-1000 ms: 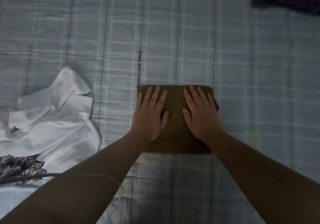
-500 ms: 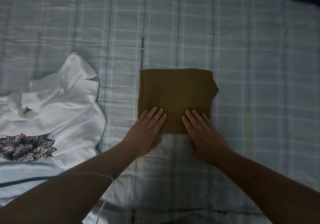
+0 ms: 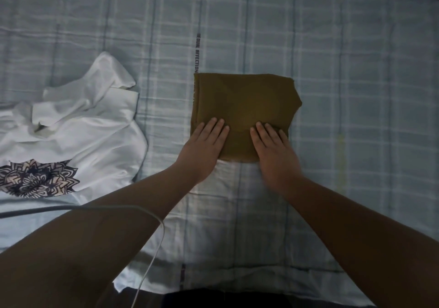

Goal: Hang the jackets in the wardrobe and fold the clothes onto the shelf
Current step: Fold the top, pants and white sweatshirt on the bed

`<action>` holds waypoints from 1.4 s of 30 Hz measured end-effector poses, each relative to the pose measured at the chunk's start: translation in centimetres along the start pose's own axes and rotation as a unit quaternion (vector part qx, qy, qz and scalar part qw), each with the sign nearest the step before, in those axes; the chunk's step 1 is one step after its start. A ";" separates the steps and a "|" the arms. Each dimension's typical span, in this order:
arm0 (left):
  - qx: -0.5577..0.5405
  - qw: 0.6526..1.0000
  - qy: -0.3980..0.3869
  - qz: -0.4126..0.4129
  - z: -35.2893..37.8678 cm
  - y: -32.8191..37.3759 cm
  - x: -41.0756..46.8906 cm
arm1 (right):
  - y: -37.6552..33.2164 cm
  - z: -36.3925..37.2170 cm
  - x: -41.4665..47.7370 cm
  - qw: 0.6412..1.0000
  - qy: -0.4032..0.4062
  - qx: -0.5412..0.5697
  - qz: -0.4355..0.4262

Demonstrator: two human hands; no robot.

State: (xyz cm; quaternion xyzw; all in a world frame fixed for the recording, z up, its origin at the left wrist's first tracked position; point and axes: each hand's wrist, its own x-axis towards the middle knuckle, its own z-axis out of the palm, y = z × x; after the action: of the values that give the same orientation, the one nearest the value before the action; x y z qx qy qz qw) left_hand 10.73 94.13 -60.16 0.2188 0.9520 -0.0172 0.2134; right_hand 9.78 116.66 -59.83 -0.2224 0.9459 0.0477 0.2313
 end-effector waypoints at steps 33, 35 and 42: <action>-0.619 0.752 0.005 -0.226 -7.2 -4.0 -2.2 | 4.8 -5.5 -2.5 0.889 0.049 0.421 0.172; -0.650 0.706 0.065 -0.273 -6.1 -3.8 -1.7 | 4.7 -4.8 -1.5 0.874 0.082 0.439 0.191; -0.542 0.759 0.138 -0.333 -3.9 -1.4 -0.1 | 3.0 -2.7 0.4 0.893 0.131 0.365 0.228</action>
State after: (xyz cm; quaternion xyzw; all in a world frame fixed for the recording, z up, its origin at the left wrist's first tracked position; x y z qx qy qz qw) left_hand 8.64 93.28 -56.67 -0.2645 0.8343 0.4619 0.1438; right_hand 7.01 118.66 -57.61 0.0947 0.9434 -0.2788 0.1526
